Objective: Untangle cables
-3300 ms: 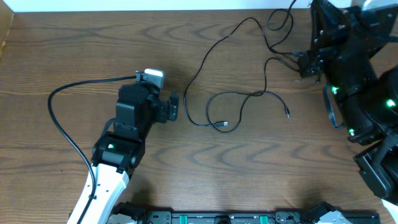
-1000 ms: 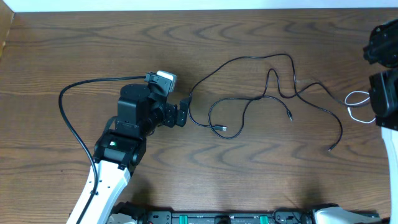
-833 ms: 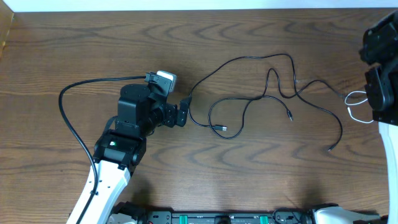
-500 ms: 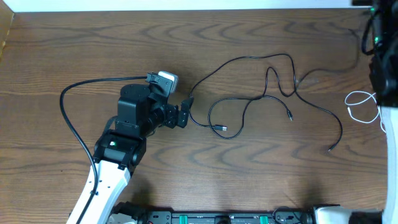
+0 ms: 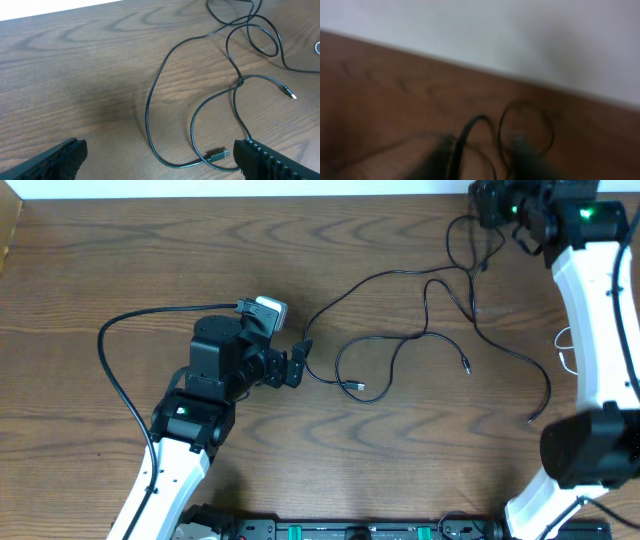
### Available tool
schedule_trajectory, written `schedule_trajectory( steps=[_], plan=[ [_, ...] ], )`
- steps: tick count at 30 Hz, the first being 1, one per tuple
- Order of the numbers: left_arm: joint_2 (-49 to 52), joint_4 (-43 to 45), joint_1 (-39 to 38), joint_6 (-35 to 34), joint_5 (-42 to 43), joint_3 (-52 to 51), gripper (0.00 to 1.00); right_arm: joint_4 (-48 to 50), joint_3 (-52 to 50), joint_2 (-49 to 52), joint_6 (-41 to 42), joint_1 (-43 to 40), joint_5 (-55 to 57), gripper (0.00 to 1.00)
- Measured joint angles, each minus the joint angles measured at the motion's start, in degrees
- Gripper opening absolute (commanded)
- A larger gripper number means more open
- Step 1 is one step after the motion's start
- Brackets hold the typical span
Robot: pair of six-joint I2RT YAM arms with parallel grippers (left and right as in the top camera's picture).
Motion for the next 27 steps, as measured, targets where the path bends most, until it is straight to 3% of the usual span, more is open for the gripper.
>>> schedule_trajectory(
  steps=[9,16,27],
  plan=[
    [0.00,-2.03,0.00,0.00,0.00,0.00,0.99,-18.95,-0.09,3.63,-0.20,-0.11,-1.81,0.99],
    [0.00,-3.89,0.00,0.02,0.02,-0.02,0.99,-32.65,-0.11,3.63,0.00,5.84,-4.22,0.99],
    [0.02,-4.00,0.00,0.22,0.00,0.00,0.99,-32.76,-6.93,3.63,-5.64,20.65,-0.76,0.99]
  ],
)
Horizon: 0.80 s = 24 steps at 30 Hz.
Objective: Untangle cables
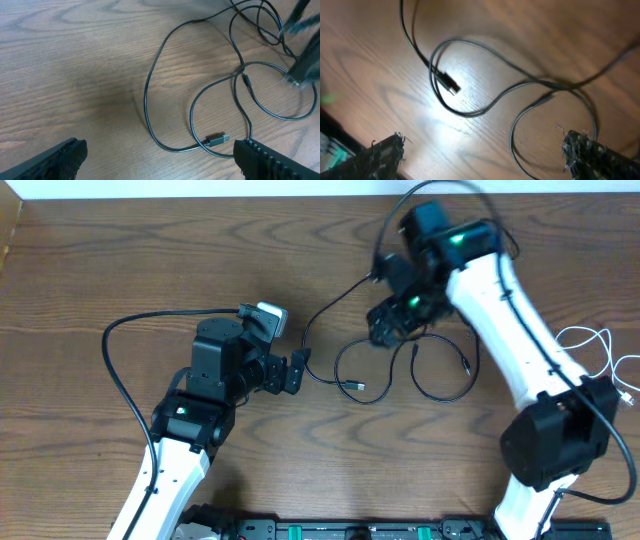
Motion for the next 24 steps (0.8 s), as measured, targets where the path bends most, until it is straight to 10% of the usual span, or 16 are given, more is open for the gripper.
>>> schedule_trajectory(
  steps=[24],
  plan=[
    [-0.02,-0.04,0.00,0.24,0.02,0.00,0.99,32.94,-23.78,0.00,-23.67,2.43,14.49,0.99]
  ],
)
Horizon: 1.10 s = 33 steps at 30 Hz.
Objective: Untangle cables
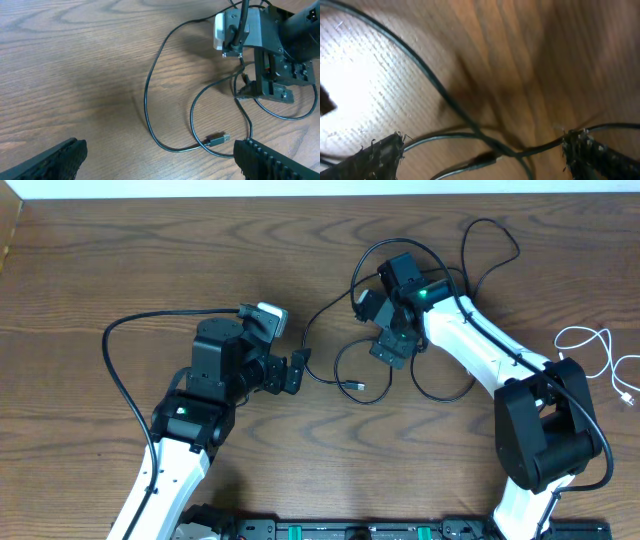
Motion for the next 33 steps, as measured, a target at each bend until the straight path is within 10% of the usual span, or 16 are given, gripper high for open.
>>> schedule_trajectory(
  steps=[19,22,24,33],
  plan=[
    [0.00,-0.02,0.00,0.00,-0.02,-0.02,0.99,0.74,-0.20,4.79,-1.97,0.00,-0.24,0.80],
    [0.00,0.00,0.00,0.00,-0.02,0.00,0.99,0.79,-0.20,5.14,-1.84,0.00,-0.28,0.47],
    [0.00,0.00,0.00,0.00,0.00,-0.02,0.99,0.72,-0.22,5.18,-2.08,0.00,-0.31,0.01],
    [0.00,0.00,0.00,0.00,-0.02,0.00,0.99,-3.26,-0.22,5.01,2.36,0.07,-0.22,0.01]
  ],
)
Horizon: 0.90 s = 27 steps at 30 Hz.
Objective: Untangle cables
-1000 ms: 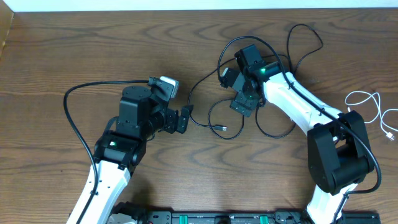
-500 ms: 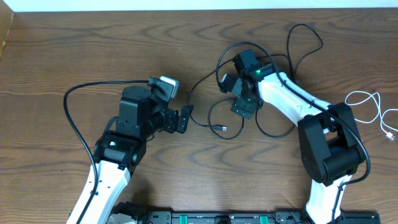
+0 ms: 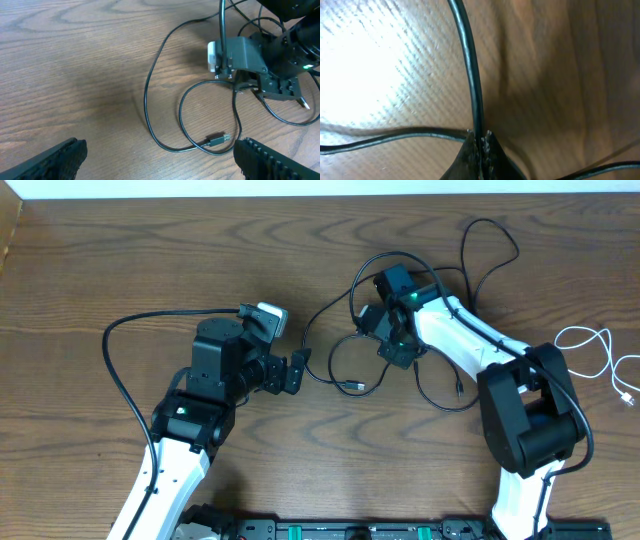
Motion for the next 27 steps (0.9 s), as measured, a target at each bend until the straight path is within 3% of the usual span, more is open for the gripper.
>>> schedule_trajectory(
  steps=[5,10,18,27],
  plan=[
    [0.00,0.00,0.00,0.00,0.00,0.00,0.99,-2.80,0.13,-5.27,3.65,0.09,2.38,0.01],
    [0.00,0.00,0.00,0.00,0.02,-0.02,0.99,-0.92,4.85,-18.25,5.68,0.09,5.51,0.01],
    [0.00,-0.02,0.00,0.00,0.02,0.00,0.99,10.05,15.98,-39.43,6.78,0.09,7.43,0.01],
    [0.00,-0.02,0.00,0.00,0.02,0.00,0.99,25.99,17.29,-53.05,6.88,0.07,20.39,0.01]
  ],
)
